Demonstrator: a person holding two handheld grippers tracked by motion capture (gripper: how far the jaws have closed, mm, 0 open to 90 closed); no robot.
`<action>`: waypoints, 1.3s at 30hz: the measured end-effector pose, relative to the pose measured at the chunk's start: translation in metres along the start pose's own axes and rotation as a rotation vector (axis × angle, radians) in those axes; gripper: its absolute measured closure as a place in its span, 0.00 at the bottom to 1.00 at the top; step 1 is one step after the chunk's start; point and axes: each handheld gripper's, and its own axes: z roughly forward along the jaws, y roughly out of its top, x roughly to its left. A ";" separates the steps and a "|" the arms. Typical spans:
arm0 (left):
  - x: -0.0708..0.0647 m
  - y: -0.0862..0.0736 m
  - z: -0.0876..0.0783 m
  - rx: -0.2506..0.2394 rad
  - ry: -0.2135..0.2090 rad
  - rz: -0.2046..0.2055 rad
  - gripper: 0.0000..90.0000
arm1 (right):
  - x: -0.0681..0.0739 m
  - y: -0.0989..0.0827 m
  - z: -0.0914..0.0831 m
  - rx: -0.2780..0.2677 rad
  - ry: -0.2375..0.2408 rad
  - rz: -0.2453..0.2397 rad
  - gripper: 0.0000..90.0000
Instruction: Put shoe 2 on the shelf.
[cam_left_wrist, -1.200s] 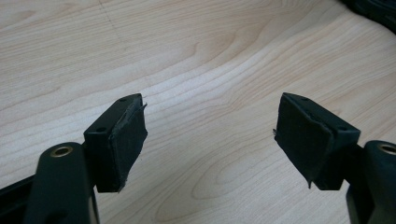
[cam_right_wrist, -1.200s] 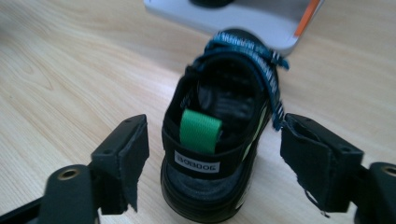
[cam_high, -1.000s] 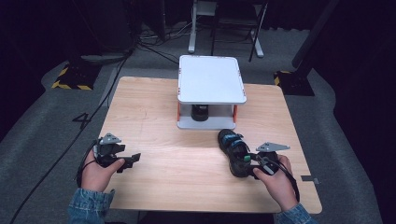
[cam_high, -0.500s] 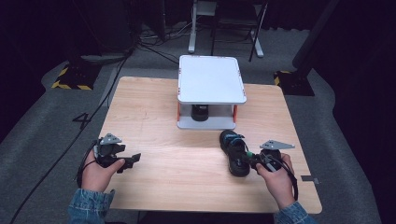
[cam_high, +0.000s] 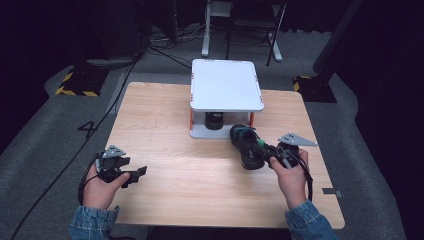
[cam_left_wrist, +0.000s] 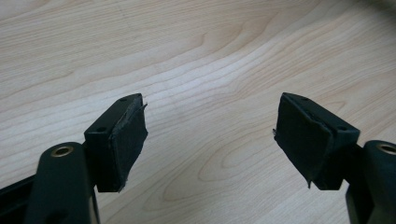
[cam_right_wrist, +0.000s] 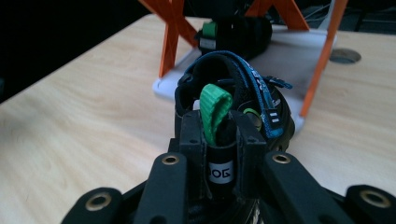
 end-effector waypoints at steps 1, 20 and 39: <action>0.001 -0.001 -0.001 0.002 0.003 0.007 0.28 | 0.000 0.003 0.006 -0.009 -0.005 0.000 0.86; 0.011 -0.017 -0.014 -0.004 0.024 -0.041 0.28 | -0.030 0.004 0.103 -0.049 -0.123 0.026 0.79; 0.003 -0.009 -0.007 0.004 0.001 -0.012 0.28 | -0.004 -0.015 0.037 0.116 -0.135 -0.102 0.31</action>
